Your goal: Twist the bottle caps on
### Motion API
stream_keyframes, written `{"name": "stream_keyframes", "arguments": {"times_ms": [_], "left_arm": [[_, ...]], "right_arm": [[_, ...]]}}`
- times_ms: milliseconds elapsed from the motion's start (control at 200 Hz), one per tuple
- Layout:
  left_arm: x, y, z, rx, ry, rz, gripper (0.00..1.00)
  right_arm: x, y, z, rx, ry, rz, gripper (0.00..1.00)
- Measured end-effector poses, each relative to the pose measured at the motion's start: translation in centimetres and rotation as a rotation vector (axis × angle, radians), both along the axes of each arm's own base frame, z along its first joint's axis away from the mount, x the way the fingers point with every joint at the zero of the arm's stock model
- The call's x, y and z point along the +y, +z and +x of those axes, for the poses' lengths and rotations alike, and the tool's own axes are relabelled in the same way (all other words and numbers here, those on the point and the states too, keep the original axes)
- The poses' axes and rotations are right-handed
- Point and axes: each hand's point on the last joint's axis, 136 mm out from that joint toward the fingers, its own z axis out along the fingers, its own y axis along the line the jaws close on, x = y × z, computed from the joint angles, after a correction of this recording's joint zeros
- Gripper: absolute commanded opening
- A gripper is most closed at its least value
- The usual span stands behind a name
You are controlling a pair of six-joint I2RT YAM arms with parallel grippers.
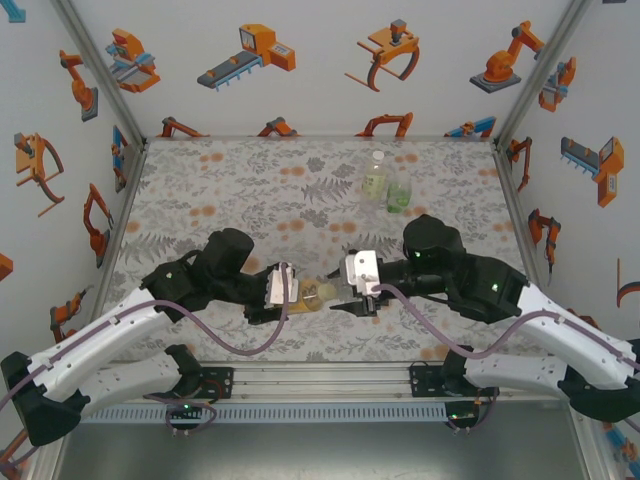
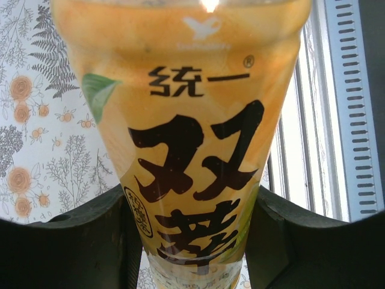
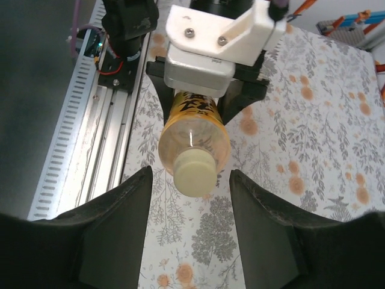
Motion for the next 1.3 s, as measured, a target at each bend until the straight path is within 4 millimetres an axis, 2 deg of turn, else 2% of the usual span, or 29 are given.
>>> {"name": "stream_keyframes", "arguments": {"times_ms": [345,556,871,941,1072,1302], "left_arm": [[0.2,-0.1,-0.2,0.01,-0.004,0.007,0.0],[0.2,-0.1,-0.2,0.011,-0.004,0.008,0.0],[0.4,-0.4,-0.4,0.021,-0.002,0.023,0.0],[0.5,-0.6,-0.3,0.022,0.004,0.033,0.0],[0.9,-1.1,0.3,0.003,0.037,0.059,0.0],[1.2,-1.3,2.7,-0.086,0.136,0.088,0.0]], "right_arm": [[0.3,-1.5,0.0,-0.028,0.029,-0.024,0.45],[0.7,-1.4,0.2,-0.037,0.029,-0.014,0.39],[1.2,-1.5,0.6,0.021,-0.004,-0.005,0.07],[1.4,-1.6,1.1,0.094,-0.056,0.002,0.0],[1.7,-2.0,2.9,0.301,-0.229,0.031,0.0],[0.8,-3.4,7.7,0.843,-0.703,0.12,0.0]]}}
